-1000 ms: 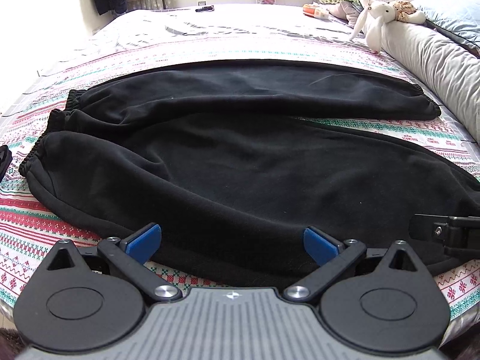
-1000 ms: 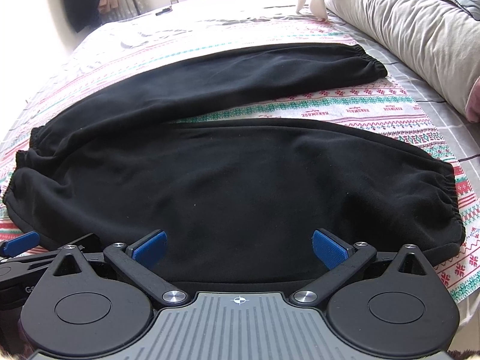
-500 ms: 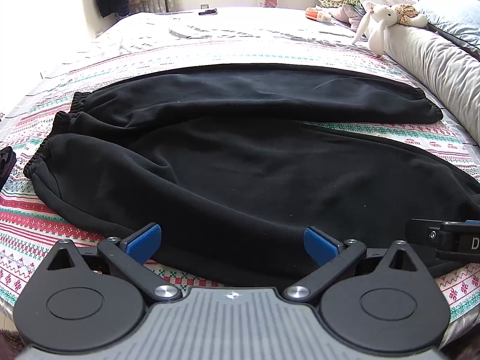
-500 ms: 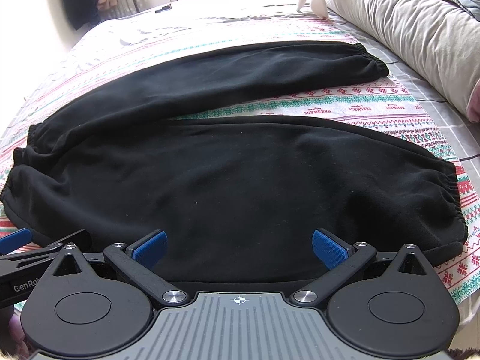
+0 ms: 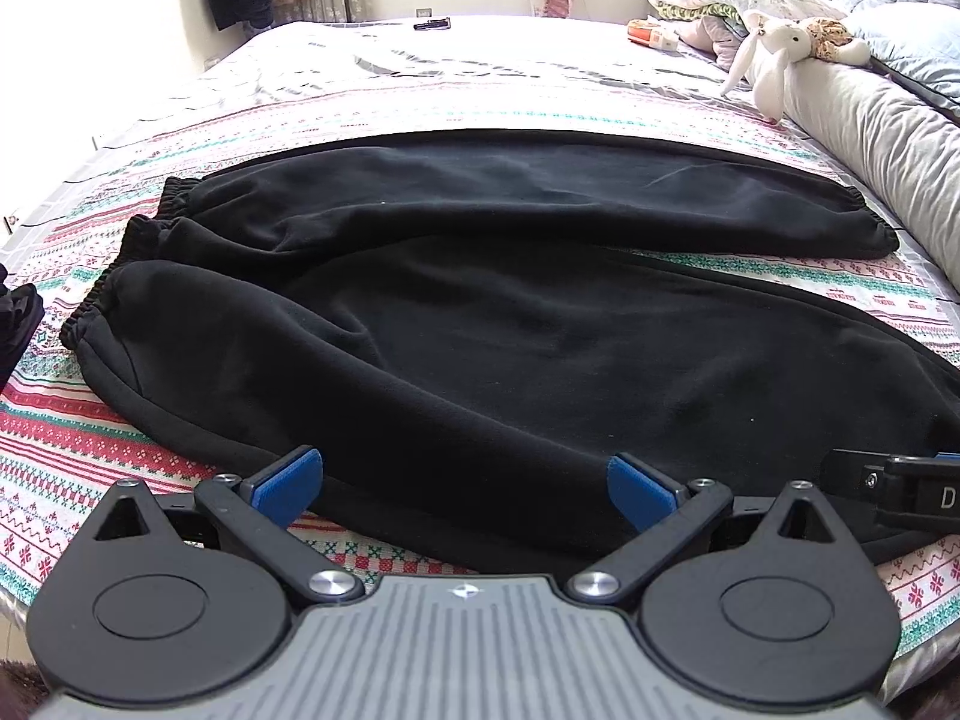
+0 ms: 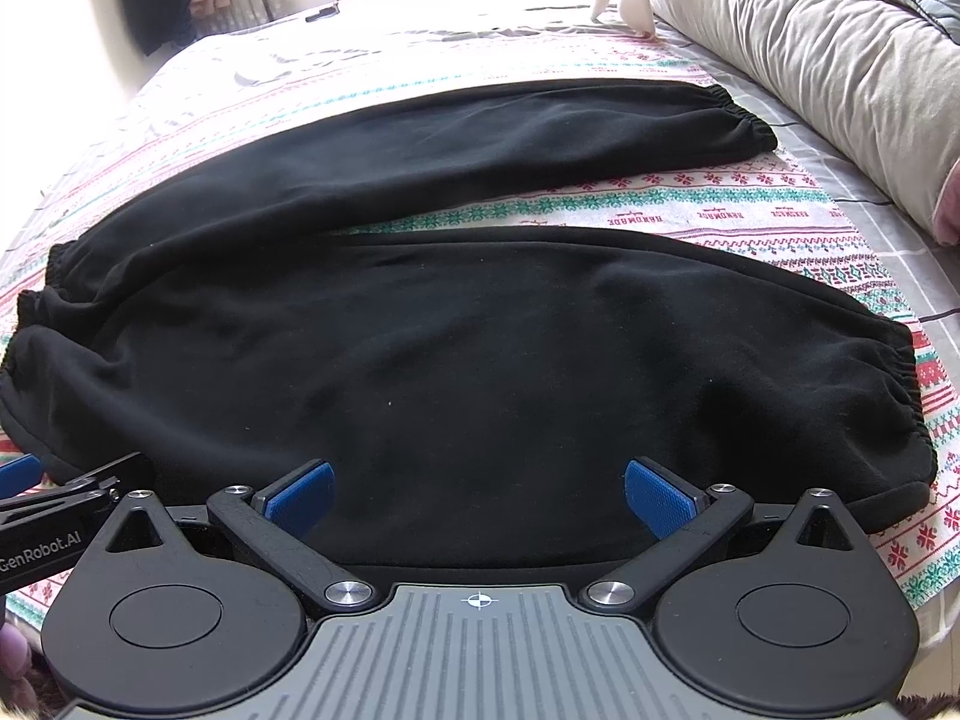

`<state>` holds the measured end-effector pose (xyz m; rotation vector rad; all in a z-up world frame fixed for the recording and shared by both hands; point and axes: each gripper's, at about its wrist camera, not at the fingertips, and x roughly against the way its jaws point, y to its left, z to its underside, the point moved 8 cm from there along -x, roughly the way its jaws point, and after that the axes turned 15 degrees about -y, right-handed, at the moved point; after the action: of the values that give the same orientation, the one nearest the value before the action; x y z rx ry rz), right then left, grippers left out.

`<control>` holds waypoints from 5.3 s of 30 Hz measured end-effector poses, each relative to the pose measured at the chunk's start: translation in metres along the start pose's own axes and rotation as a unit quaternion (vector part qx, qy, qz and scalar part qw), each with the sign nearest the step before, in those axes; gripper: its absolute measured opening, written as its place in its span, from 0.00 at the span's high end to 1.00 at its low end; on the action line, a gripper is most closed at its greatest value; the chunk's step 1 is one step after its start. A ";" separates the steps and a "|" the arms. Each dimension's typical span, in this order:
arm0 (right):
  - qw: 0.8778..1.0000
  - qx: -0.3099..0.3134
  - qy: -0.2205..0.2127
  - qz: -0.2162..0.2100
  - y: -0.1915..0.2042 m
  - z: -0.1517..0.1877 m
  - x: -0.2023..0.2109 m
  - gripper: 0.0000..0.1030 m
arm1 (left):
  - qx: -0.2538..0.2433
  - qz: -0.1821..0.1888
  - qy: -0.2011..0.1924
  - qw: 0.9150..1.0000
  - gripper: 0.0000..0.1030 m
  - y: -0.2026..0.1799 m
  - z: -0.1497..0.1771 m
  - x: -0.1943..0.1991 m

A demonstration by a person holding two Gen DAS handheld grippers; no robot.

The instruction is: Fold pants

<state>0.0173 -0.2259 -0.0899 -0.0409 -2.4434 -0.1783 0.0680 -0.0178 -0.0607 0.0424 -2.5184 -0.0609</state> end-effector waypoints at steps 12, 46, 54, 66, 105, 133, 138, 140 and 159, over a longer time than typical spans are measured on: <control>0.993 0.014 -0.098 -0.065 0.039 -0.020 0.014 0.00 | 0.011 -0.034 -0.052 0.998 0.00 0.035 -0.008 0.009; 0.915 0.243 -0.071 -0.314 0.241 0.063 -0.028 0.70 | 0.282 -0.029 -0.065 0.957 0.53 0.295 0.000 -0.085; 0.903 0.270 -0.075 -0.327 0.255 0.065 -0.020 0.97 | 0.237 -0.079 -0.063 0.966 0.80 0.306 -0.007 -0.068; 0.875 0.272 -0.017 -0.401 0.264 0.086 0.022 0.99 | 0.192 -0.140 -0.044 0.970 0.80 0.318 0.014 -0.035; 0.994 0.072 -0.065 -0.041 -0.083 -0.042 0.003 0.21 | -0.110 0.260 -0.058 0.957 0.01 -0.056 0.019 -0.021; 0.993 -0.044 -0.044 0.096 -0.256 -0.045 -0.053 0.72 | -0.268 0.411 -0.136 0.861 0.82 -0.253 0.066 0.006; 0.984 0.027 -0.085 0.152 -0.249 -0.063 -0.033 0.76 | -0.277 0.448 -0.162 0.835 0.84 -0.257 0.067 0.036; 0.979 0.057 -0.086 0.176 -0.249 -0.066 -0.028 0.76 | -0.277 0.460 -0.162 0.828 0.84 -0.260 0.070 0.046; 0.971 0.119 -0.084 0.191 -0.219 -0.073 -0.022 0.32 | -0.191 0.453 -0.111 0.864 0.21 -0.223 0.036 0.037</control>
<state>0.0644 -0.4526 -0.0744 -0.4313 -2.5526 0.2993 0.0208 -0.2412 -0.0811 -1.3562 -2.4373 -0.1846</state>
